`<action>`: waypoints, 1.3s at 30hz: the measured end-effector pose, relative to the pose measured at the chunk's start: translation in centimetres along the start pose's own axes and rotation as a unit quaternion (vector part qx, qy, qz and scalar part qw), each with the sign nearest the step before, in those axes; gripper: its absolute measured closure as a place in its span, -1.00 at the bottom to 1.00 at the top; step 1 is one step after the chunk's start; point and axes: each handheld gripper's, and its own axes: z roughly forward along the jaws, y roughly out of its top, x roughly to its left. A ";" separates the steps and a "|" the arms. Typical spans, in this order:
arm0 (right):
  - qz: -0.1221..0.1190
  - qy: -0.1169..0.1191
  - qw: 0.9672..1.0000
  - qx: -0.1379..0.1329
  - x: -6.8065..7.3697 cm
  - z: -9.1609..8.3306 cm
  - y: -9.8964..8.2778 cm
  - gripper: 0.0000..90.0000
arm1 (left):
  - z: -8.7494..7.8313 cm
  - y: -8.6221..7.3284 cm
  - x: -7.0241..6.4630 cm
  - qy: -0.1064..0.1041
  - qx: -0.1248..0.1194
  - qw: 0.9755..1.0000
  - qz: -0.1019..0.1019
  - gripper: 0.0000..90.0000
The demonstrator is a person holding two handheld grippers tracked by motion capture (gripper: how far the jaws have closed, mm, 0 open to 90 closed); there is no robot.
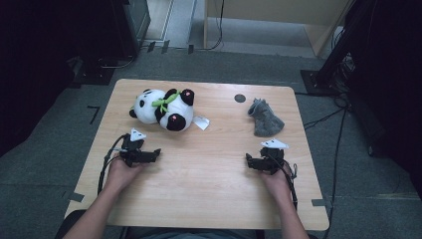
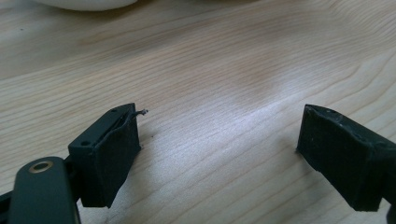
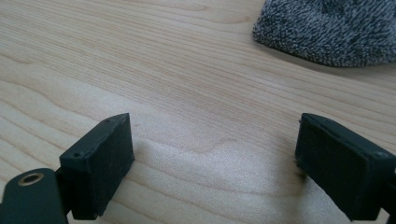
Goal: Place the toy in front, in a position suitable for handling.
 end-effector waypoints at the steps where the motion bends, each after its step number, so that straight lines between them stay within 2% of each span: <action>1: 0.001 -0.001 1.000 0.000 0.0 0.0 0.0 -0.74 | -0.1 0.1 0.2 -0.005 0.001 1.000 -0.002 -0.71; 3: -0.001 0.002 1.000 0.000 0.0 -0.1 0.0 -0.69 | -0.3 0.4 0.2 -0.002 0.005 1.000 0.006 -0.69; 5: -0.002 0.003 1.000 0.000 0.0 -0.1 0.0 -0.68 | -0.5 0.4 0.3 -0.005 -0.001 1.000 0.003 -0.69; 9: 0.001 0.005 1.000 0.002 0.0 -0.1 0.1 -0.61 | -1.1 0.8 0.6 -0.023 -0.020 0.999 -0.017 -0.67; 10: 0.006 0.008 1.000 -0.001 -0.2 -0.2 0.2 -0.57 | -1.1 1.1 0.6 -0.023 -0.013 1.000 -0.016 -0.67; 12: 0.008 0.012 1.000 -0.002 -0.3 -0.2 0.2 -0.56 | -1.1 1.5 0.6 -0.013 -0.015 1.000 -0.008 -0.67; 13: 0.002 0.010 1.000 -0.004 -0.4 -0.1 0.1 -0.56 | -1.1 1.6 0.7 -0.012 -0.014 1.000 -0.006 -0.67; 18: -0.003 0.005 1.000 -0.005 -0.1 0.0 0.1 -0.58 | -1.3 1.8 0.7 -0.028 -0.014 0.999 -0.019 -0.66; 19: -0.004 0.005 1.000 -0.006 -0.1 0.0 0.1 -0.58 | -1.5 2.0 0.7 -0.036 -0.016 0.999 -0.030 -0.65; 20: -0.003 0.004 1.000 -0.006 -0.1 0.0 0.1 -0.58 | -1.8 2.4 0.7 -0.049 -0.016 0.998 -0.040 -0.55; 22: -0.003 0.004 1.000 -0.006 -0.1 0.0 0.1 -0.58 | -1.9 3.0 0.5 -0.042 -0.018 0.999 -0.024 -0.55; 25: -0.002 0.004 1.000 -0.006 -0.1 0.0 0.1 -0.58 | -1.9 3.7 0.4 -0.044 -0.018 0.999 -0.016 -0.56; 27: -0.003 0.005 1.000 -0.005 -0.1 0.0 0.1 -0.59 | -2.0 4.5 0.4 -0.046 -0.027 0.998 -0.016 -0.56; 31: -0.004 0.005 1.000 -0.006 -0.1 0.0 0.1 -0.59 | -2.2 5.3 0.4 -0.053 -0.036 0.998 -0.021 -0.56; 34: -0.004 0.005 1.000 -0.006 -0.1 0.0 0.1 -0.60 | -2.7 6.0 0.4 -0.062 -0.047 0.996 -0.033 -0.55; 39: -0.005 0.006 1.000 -0.005 -0.1 0.1 0.1 -0.60 | -3.3 7.3 0.1 -0.058 -0.055 0.997 -0.023 -0.53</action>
